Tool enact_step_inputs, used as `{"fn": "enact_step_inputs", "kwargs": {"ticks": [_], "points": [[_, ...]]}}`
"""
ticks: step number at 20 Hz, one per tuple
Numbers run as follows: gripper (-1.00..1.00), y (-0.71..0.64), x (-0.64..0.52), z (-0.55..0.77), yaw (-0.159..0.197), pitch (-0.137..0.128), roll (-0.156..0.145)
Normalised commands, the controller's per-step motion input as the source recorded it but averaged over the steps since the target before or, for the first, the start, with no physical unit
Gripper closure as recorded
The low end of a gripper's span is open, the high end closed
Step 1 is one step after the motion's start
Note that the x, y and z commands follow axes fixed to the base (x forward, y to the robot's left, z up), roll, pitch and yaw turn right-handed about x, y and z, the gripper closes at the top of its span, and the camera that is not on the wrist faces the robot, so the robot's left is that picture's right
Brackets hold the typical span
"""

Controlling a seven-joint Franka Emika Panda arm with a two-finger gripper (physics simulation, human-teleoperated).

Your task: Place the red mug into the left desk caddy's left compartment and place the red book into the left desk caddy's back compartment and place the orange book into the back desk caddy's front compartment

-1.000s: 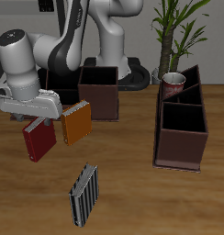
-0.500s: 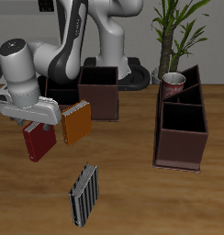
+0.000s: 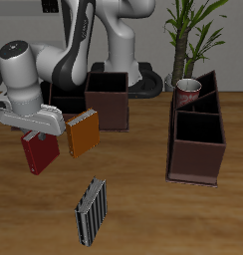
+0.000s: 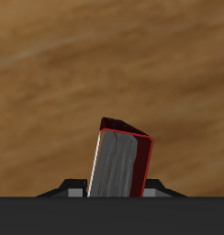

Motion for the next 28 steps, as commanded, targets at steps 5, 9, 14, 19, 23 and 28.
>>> {"fn": "enact_step_inputs", "kwargs": {"ticks": [5,9,14,19,23,28], "points": [[1.0,0.09,0.03,0.34,0.027,-0.043,0.01],[1.0,0.13,-0.24,0.63,0.074,-0.075,-0.023],[1.0,0.22,-0.4,0.81,0.009,0.023,-0.085],[1.0,0.36,-0.54,0.69,-0.039,-0.015,-0.044],[1.0,0.59,-0.57,0.54,0.051,-0.004,-0.007],[1.0,0.52,-0.48,0.48,-0.012,-0.044,-0.007]]}}
